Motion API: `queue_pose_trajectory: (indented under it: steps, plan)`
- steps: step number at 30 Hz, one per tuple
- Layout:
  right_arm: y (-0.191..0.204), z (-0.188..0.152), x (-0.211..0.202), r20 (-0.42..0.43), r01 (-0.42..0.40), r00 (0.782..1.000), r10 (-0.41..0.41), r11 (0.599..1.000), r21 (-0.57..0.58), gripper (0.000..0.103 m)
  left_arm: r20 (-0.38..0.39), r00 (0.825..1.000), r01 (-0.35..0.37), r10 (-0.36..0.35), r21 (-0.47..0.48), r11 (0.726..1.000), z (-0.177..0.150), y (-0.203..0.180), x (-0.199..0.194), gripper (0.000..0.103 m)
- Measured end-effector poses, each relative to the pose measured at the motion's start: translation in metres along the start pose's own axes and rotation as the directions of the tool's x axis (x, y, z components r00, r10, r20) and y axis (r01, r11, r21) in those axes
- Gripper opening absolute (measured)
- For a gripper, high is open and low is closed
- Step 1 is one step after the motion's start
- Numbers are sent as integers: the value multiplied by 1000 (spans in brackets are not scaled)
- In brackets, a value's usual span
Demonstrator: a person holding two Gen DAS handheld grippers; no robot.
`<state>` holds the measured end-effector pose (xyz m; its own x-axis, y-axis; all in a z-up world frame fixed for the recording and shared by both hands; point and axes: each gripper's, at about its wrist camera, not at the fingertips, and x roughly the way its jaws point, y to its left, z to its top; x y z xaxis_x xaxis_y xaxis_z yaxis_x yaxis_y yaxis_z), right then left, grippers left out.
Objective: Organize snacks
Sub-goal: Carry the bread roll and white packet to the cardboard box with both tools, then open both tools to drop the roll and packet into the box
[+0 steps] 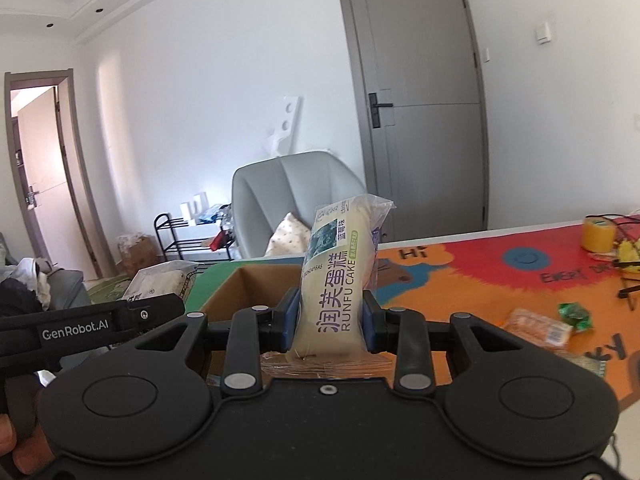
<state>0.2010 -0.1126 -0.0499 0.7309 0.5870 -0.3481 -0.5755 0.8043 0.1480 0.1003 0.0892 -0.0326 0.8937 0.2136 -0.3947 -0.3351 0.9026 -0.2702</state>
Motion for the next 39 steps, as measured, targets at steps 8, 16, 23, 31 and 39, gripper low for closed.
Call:
queue_pose_trajectory:
  steps: [8,16,23,31,39]
  plan:
    - [5,-2,27,-27,-40,999,40,999,28,33,-27,1000,-4,4,-10,1000,2,11,19,46]
    - [7,-3,44,-50,-49,997,51,998,43,33,-39,999,3,-3,-3,1000,8,11,37,46]
    - [5,-2,43,-27,-51,998,52,998,48,53,-56,998,-1,0,-5,1000,10,10,52,46]
    - [-17,1,27,-13,-27,999,29,991,128,55,-74,997,15,-14,16,1000,11,1,61,46]
    - [-34,-4,13,-7,8,1000,-7,987,160,61,-71,997,11,-9,35,999,9,-6,61,59]
